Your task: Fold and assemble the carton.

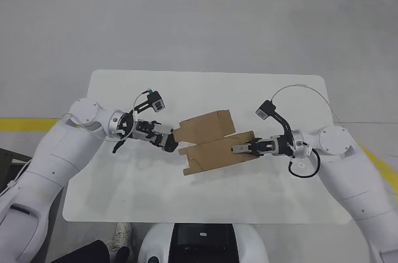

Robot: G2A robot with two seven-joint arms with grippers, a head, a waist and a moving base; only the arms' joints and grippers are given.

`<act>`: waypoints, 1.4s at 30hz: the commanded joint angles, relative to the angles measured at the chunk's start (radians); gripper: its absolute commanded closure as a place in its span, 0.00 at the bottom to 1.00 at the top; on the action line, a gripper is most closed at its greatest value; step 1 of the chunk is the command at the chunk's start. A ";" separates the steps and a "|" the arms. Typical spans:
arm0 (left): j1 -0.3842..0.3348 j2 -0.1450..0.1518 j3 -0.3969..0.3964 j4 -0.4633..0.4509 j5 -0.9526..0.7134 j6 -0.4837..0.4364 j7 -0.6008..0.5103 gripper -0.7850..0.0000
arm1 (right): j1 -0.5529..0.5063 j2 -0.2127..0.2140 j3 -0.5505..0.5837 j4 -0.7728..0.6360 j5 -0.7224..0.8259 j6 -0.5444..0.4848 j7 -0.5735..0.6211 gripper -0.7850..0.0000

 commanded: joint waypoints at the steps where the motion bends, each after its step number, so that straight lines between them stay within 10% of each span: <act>1: 0.001 -0.005 -0.008 0.000 -0.003 -0.001 0.001 0.00 | -0.007 0.001 0.001 -0.010 -0.017 0.012 -0.007 1.00; 42: 0.041 -0.045 -0.119 -0.032 0.079 0.035 0.001 0.00 | -0.005 -0.025 -0.024 -0.025 -0.051 0.034 -0.039 1.00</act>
